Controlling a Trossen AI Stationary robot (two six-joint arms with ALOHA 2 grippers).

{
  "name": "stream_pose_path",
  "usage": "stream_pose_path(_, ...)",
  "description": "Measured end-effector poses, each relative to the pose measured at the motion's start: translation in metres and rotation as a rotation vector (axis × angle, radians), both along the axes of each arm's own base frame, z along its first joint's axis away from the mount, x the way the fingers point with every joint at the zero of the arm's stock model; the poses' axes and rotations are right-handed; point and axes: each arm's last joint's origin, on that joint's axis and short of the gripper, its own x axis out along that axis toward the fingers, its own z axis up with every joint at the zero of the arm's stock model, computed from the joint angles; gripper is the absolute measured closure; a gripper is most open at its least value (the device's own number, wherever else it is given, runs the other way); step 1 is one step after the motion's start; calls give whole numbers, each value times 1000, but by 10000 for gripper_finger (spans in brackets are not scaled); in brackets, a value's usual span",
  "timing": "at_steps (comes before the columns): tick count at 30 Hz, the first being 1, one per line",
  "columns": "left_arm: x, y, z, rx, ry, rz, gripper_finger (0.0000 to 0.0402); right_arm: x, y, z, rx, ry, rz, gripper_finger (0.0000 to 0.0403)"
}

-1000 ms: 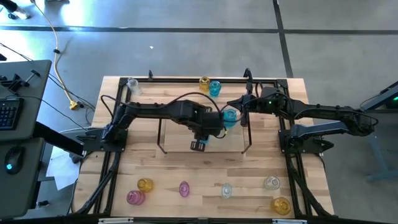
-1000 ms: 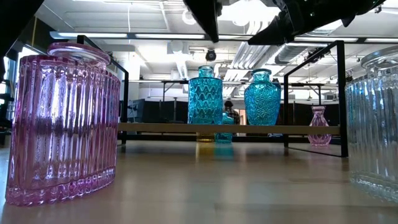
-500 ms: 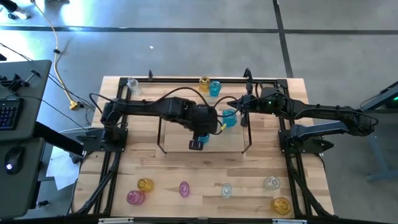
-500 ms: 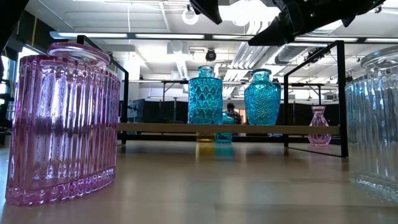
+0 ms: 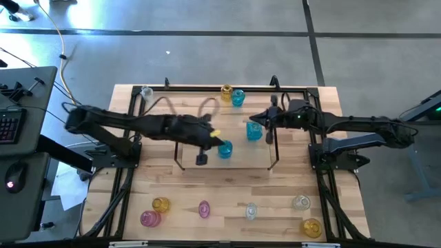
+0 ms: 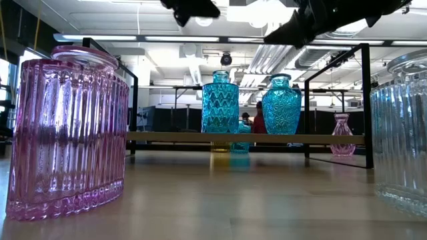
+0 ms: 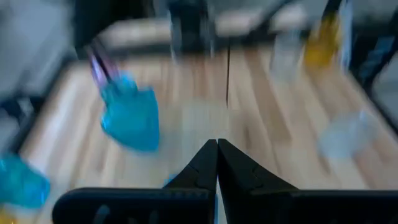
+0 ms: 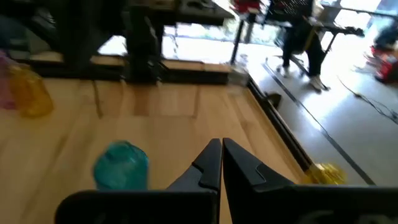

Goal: Sort vases onto shelf
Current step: Put the left blue vase aligned with the other blue vase on the shelf

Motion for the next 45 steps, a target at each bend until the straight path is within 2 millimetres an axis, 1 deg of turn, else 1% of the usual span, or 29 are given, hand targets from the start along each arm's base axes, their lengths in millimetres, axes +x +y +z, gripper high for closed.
stream_pose_path(3,-21,2,-5,3,-192,-4,401,13,13,-5,-19,-8,69,402)
stream_pose_path(5,-33,8,-12,1,-293,14,401,22,22,-11,-30,-4,115,399)
stream_pose_path(9,-54,19,-29,3,-397,57,401,39,35,-19,5,27,127,376)
stream_pose_path(13,-70,29,-38,24,-464,93,401,57,48,-26,48,66,75,325)
stream_pose_path(18,-85,41,-38,62,-545,146,401,82,60,-42,119,126,29,247)
stream_pose_path(22,-89,48,-36,73,-560,176,401,101,65,-53,142,165,-20,198)
stream_pose_path(25,-89,50,-37,76,-552,183,401,112,66,-56,172,182,-40,179)
stream_pose_path(28,-88,50,-39,88,-536,181,401,120,66,-57,199,211,-66,175)
stream_pose_path(32,-88,50,-38,100,-539,179,401,123,66,-58,212,245,-94,177)
stream_pose_path(35,-88,50,-38,101,-544,178,401,123,66,-59,227,256,-98,188)
stream_pose_path(39,-88,50,-37,108,-550,177,401,122,66,-61,233,277,-102,213)
stream_pose_path(45,-88,50,-36,109,-555,178,401,120,65,-64,244,310,-113,272)
